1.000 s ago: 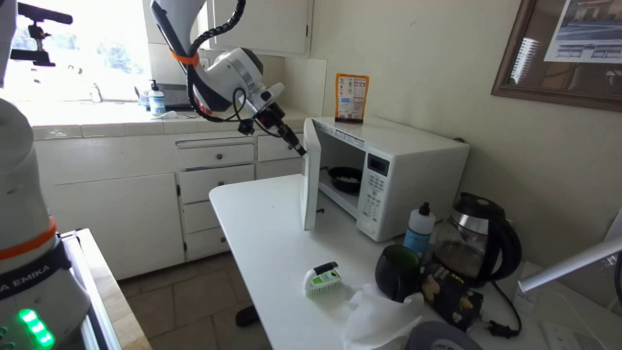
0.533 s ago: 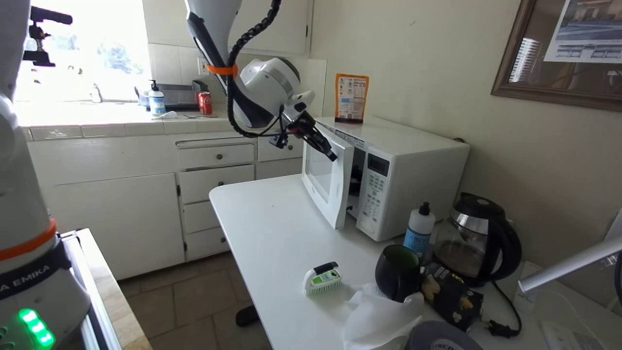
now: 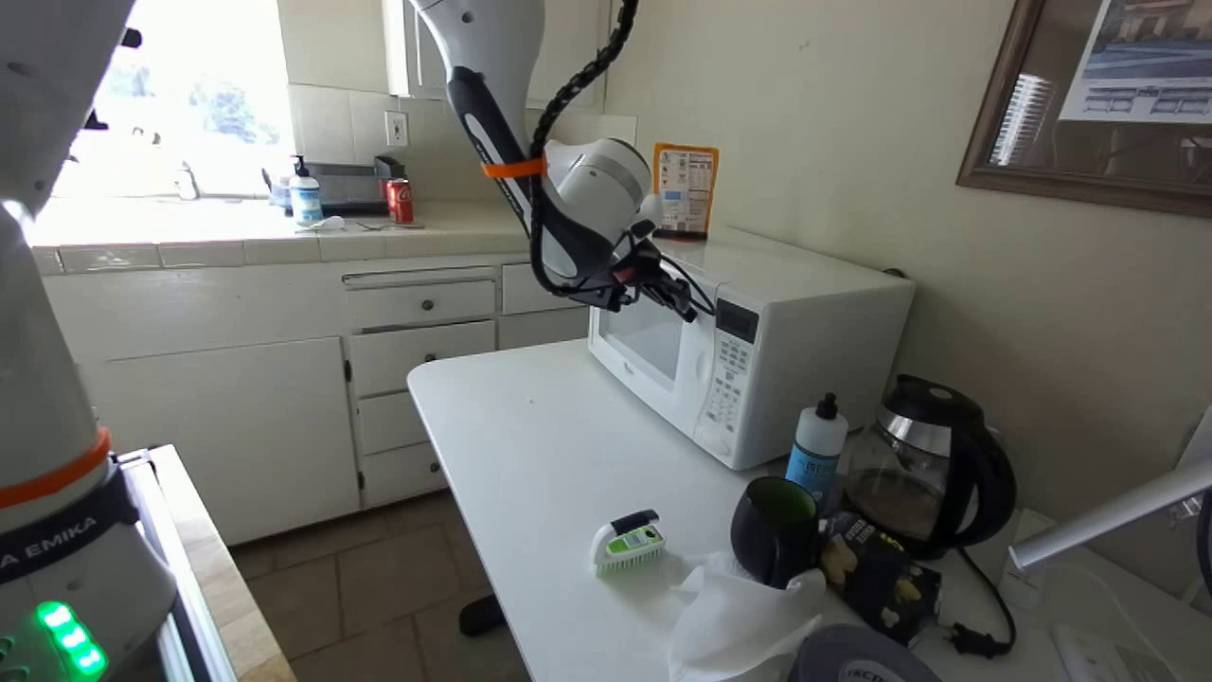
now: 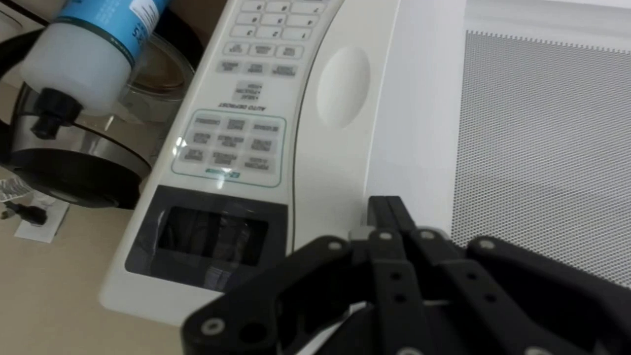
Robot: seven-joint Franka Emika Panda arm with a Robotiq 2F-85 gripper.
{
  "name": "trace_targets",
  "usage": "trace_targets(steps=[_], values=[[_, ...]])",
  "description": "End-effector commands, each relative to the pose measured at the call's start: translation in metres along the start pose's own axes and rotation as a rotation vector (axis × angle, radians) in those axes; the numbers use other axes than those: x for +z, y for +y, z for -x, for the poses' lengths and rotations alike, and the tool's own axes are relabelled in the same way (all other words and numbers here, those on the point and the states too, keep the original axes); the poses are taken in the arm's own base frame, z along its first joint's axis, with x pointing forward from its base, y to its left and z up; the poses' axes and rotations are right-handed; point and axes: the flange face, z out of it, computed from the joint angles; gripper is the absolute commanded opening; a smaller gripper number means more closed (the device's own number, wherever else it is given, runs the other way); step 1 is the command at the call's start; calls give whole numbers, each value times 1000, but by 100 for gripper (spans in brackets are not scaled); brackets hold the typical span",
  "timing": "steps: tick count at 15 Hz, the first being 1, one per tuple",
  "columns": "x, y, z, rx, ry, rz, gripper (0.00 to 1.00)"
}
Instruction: Close the open microwave door
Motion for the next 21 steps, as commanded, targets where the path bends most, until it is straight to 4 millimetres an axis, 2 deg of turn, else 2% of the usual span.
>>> trace_targets(steps=[1,3,5,8,11,12,13,14,18,21], values=[[26,-11,-10,-58,35,-81,0],[26,-5,-6,-55,0,-87,0],[19,2,18,-35,-124,-70,0],[-7,-2,41,-60,-263,-54,0],[-39,-8,47,-86,-414,-34,0],[-47,-11,45,-85,-466,-25,26],[-56,-13,31,-73,-503,-21,27],[-68,-15,16,-66,-548,-8,32],[-115,-10,-53,-46,-736,-83,63],[-164,9,-101,-26,-866,-175,85]])
